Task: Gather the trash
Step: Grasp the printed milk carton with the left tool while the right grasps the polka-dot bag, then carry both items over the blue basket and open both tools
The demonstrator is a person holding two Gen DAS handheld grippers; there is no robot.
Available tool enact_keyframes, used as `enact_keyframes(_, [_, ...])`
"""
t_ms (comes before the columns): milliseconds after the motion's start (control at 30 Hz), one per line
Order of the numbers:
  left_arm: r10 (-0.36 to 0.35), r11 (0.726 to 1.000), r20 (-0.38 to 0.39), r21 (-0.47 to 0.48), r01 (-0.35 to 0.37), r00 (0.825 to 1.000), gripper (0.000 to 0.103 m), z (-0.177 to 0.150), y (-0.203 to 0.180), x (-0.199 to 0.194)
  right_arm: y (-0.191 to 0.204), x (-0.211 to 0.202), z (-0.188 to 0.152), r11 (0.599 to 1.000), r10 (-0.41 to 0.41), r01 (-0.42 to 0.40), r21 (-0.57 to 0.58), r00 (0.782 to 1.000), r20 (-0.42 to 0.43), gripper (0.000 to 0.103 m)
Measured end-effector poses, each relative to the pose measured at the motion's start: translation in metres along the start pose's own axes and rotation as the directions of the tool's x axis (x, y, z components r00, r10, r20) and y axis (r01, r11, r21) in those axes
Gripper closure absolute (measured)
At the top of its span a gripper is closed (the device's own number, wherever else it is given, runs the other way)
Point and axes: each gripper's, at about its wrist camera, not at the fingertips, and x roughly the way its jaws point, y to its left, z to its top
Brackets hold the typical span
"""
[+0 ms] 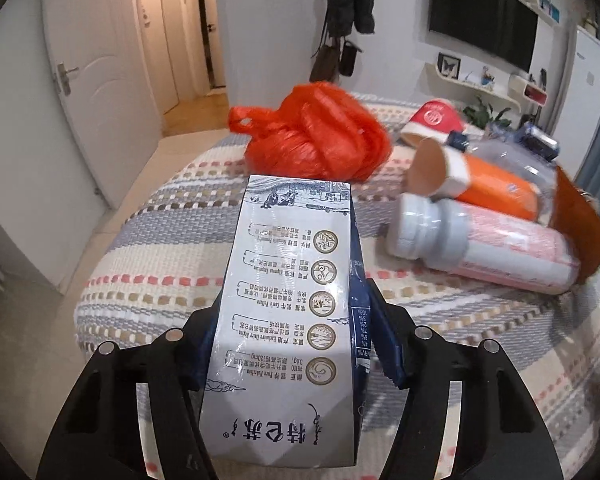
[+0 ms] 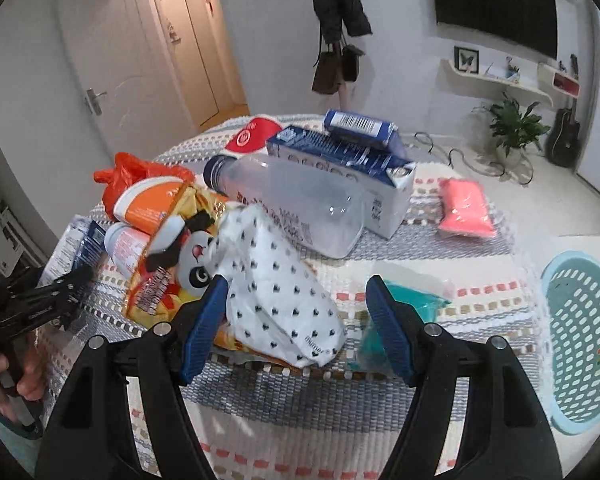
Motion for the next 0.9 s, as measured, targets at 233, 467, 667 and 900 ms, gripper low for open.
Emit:
enact_keyframes(233, [-0.063, 0.998, 0.064, 0.008, 0.063, 0.996, 0.042, 0.005, -0.021, -0.030, -0.005, 0.011, 0.000, 0.999, 0.043, -0.043, 0.013, 0.998, -0.035, 0.073])
enact_keyframes(467, [-0.136, 0.990, 0.177, 0.047, 0.130, 0.975, 0.042, 0.021, -0.059, -0.075, -0.003, -0.033, 0.006, 1.000, 0.004, -0.001, -0.025, 0.995, 0.101, 0.078])
enact_keyframes(667, [-0.233, 0.970, 0.249, 0.122, 0.208, 0.940, 0.042, 0.040, -0.119, -0.106, -0.032, -0.086, 0.013, 0.999, -0.034, 0.031, 0.018, 0.973, 0.229, 0.078])
enact_keyframes(900, [-0.366, 0.915, 0.221, 0.261, 0.307, 0.904, 0.042, 0.055, -0.229, -0.109, -0.099, -0.132, 0.003, 0.976, -0.206, 0.177, 0.124, 0.934, 0.290, 0.078])
